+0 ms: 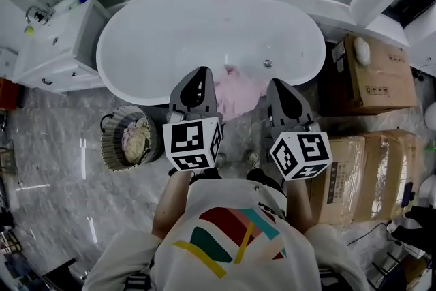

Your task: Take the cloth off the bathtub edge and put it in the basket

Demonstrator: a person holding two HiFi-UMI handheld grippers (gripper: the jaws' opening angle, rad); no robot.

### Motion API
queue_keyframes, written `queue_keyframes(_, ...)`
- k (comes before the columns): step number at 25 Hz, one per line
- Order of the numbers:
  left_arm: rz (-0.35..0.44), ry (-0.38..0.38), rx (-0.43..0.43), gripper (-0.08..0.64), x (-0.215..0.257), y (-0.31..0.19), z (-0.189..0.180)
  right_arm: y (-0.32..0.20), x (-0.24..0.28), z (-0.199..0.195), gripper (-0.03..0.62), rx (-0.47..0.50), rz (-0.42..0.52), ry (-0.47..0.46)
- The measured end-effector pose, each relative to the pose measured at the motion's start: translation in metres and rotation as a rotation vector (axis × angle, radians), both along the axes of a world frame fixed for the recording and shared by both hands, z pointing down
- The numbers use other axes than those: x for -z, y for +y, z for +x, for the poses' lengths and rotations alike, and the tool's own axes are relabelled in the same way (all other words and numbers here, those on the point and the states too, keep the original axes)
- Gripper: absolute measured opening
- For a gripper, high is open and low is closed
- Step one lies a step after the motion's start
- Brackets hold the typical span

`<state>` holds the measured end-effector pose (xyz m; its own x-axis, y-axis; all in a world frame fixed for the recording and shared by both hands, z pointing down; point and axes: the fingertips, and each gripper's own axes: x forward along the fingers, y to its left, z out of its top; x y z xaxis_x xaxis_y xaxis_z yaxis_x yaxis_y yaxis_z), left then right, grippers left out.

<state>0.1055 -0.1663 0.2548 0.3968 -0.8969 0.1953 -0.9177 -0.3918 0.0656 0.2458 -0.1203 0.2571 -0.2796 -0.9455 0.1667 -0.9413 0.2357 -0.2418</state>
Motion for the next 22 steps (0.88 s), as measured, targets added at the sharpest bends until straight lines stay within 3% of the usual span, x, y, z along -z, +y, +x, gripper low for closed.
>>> queue_keyframes(6,-0.003,-0.029,0.038,0.025,-0.023,-0.031,-0.01,-0.04,-0.02,0.003,0.011,0.047,0.002,0.041)
queue_keyframes(10,-0.062,-0.038,0.07,0.025,-0.072,-0.052,-0.022,-0.07,-0.054,-0.002,0.012,0.111,-0.008,0.054)
queue_keyframes(16,-0.042,-0.041,0.094,0.026,-0.141,-0.078,-0.029,-0.104,-0.122,-0.002,0.012,0.162,-0.049,0.068)
queue_keyframes(22,-0.122,0.008,0.152,0.026,-0.222,-0.081,-0.038,-0.112,-0.195,-0.01,0.012,0.197,-0.114,0.076)
